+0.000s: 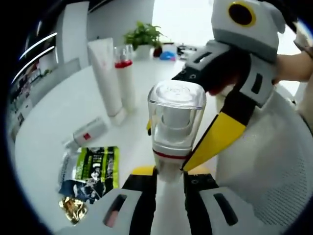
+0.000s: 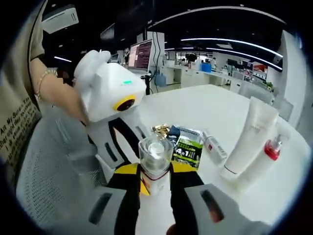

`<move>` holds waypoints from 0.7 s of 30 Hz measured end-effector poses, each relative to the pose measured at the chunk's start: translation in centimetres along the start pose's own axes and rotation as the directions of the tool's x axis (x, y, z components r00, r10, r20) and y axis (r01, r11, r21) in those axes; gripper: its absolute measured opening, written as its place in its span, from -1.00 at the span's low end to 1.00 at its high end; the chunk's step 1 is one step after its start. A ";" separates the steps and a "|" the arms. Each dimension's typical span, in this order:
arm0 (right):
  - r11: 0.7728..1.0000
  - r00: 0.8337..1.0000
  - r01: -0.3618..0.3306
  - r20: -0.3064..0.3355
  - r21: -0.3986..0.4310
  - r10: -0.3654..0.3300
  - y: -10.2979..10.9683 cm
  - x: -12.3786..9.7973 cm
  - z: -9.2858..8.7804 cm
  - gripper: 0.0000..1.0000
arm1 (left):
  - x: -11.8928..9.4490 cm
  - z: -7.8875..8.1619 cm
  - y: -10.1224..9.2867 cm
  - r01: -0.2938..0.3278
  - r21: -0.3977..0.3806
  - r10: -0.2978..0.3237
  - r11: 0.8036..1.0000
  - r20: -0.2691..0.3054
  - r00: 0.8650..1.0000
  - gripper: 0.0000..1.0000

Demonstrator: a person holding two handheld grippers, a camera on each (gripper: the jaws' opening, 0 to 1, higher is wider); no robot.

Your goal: Arrange the skincare products in the storage area until every visible bottle or jar stands upright without overlapping.

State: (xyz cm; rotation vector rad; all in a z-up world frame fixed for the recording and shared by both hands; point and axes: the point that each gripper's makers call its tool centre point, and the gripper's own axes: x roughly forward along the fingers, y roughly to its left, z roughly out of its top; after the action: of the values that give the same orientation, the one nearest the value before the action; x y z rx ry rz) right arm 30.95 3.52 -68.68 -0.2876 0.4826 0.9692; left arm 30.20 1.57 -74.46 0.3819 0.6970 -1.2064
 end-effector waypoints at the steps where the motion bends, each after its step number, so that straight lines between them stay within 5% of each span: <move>1: 1.000 1.000 0.004 -0.007 -0.001 -0.004 -0.1 0.1 -0.3 -0.56 | 0.2 -0.1 0.1 -0.001 0.003 0.001 1.000 -0.003 1.000 -0.66; 21: 1.000 0.998 0.024 -0.052 -0.012 -0.025 -0.1 0.7 -1.7 -0.56 | 1.3 -1.2 0.2 -0.002 0.031 0.003 1.000 -0.028 1.000 -0.66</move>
State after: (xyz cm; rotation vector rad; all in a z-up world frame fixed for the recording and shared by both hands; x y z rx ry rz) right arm 30.89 3.24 -70.47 -0.3287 0.5202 0.9423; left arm 30.26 1.43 -76.19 0.4261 0.7020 -1.2124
